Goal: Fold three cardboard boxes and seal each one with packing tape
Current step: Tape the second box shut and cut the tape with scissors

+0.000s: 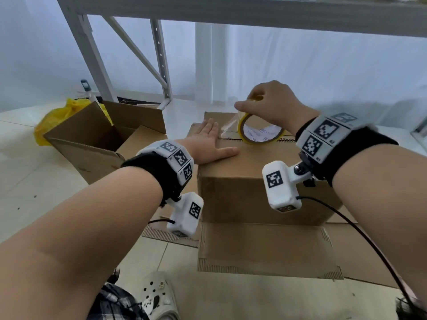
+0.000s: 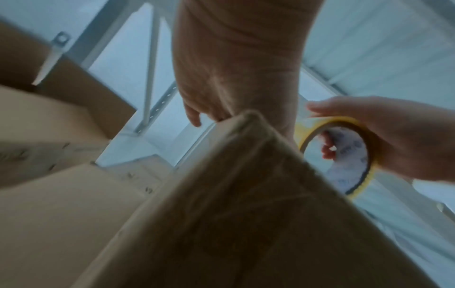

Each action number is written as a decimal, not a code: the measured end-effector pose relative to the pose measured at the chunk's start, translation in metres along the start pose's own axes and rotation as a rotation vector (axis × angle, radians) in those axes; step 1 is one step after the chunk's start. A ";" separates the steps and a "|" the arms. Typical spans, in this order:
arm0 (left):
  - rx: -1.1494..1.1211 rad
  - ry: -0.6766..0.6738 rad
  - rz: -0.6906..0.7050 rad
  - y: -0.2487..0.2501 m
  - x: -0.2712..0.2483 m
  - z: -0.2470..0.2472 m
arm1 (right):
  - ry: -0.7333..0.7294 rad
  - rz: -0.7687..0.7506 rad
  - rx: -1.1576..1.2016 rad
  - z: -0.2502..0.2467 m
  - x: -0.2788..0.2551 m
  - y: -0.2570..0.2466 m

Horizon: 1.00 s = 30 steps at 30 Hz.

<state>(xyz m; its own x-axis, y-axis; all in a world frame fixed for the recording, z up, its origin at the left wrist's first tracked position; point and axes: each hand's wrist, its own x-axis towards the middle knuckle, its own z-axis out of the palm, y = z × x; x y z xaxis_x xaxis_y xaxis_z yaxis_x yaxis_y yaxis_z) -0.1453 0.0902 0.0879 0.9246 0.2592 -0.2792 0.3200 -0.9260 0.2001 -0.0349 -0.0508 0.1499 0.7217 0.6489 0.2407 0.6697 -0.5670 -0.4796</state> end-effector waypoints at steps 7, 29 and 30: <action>-0.048 0.040 0.086 -0.007 0.011 -0.007 | 0.093 0.052 -0.023 0.007 0.004 -0.002; 0.194 -0.064 0.031 0.046 0.021 -0.002 | -0.111 -0.001 -0.469 0.000 0.014 0.005; 0.178 -0.061 0.043 0.045 0.022 -0.001 | -0.107 -0.004 -0.449 -0.001 0.014 0.004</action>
<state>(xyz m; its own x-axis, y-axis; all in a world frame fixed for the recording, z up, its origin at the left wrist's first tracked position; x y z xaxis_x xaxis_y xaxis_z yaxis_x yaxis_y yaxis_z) -0.1102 0.0548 0.0912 0.9205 0.2065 -0.3318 0.2342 -0.9711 0.0454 -0.0219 -0.0447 0.1521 0.7129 0.6868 0.1421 0.6987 -0.7129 -0.0597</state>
